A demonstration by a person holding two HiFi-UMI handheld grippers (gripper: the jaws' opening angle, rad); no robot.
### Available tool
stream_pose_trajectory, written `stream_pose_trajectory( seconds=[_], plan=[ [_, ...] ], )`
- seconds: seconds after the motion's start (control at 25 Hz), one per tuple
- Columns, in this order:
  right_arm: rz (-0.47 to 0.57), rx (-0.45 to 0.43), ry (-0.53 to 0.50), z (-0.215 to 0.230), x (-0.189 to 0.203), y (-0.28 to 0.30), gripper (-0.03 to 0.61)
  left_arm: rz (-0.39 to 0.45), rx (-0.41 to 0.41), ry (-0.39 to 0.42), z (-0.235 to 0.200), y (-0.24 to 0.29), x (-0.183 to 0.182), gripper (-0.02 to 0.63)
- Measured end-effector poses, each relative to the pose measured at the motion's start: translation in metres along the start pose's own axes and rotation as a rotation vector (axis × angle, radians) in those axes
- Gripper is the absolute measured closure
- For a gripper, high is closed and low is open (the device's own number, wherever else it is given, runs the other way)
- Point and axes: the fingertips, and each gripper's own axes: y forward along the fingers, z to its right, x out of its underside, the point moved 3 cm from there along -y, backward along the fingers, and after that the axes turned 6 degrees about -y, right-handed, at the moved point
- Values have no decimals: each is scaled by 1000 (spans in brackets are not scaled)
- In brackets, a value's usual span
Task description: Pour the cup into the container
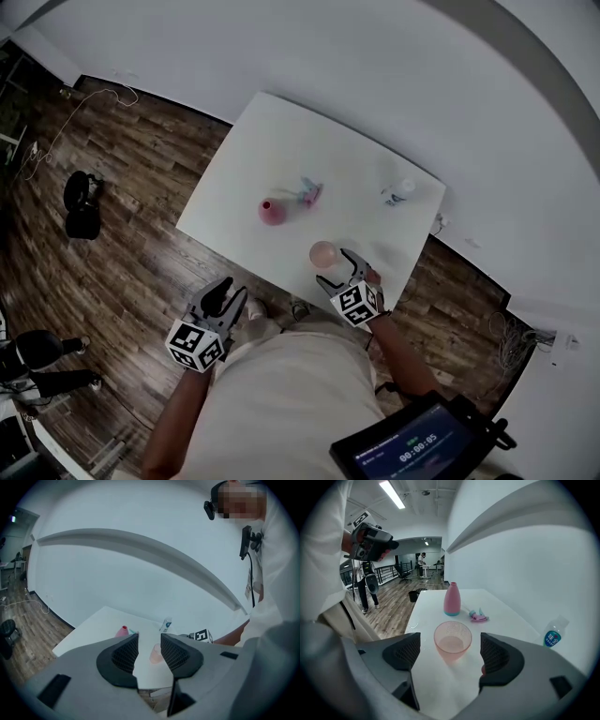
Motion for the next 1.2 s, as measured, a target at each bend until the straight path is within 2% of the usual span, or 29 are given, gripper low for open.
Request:
stream_pose_trajectory(
  seconds=[0.64, 1.2],
  plan=[
    [-43, -66, -58, 1, 32, 53, 195, -33, -75, 21, -18, 10, 6, 471],
    [-34, -70, -25, -2, 37, 63, 195, -66, -100, 30, -20, 7, 13, 471]
  ],
)
